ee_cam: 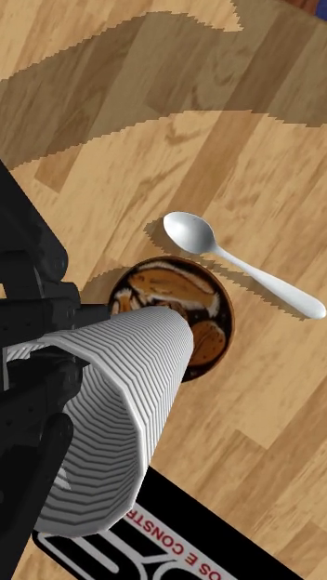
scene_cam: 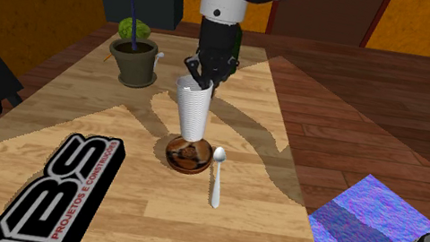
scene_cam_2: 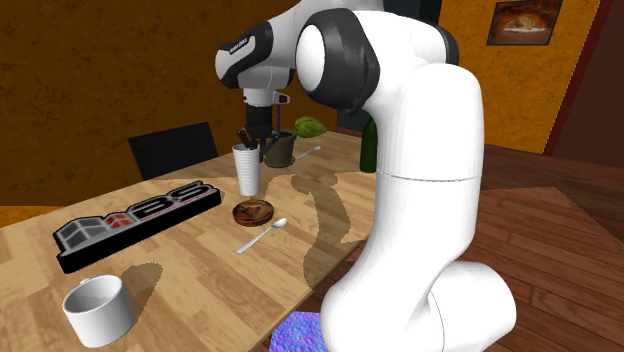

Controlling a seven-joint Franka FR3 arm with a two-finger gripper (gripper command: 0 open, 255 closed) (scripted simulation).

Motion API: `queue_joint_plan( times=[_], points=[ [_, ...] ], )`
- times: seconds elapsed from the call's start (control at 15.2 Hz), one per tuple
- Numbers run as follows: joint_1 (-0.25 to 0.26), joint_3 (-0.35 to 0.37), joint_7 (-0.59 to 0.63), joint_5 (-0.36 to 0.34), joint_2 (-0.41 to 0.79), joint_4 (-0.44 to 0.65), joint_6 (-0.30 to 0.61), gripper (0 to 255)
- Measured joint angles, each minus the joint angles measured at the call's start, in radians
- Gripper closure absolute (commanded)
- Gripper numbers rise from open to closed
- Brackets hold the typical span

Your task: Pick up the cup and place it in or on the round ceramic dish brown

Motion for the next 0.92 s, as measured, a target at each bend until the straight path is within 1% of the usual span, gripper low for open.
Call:
queue_joint_plan(
  times=[0.73, 0.92],
  points=[
    [0.002, -0.002, -0.005, -0.007, 0.034, -0.109, 0.142, 255],
    [0.003, -0.002, -0.004, -0.008, 0.039, -0.121, 0.159, 255]
  ],
)
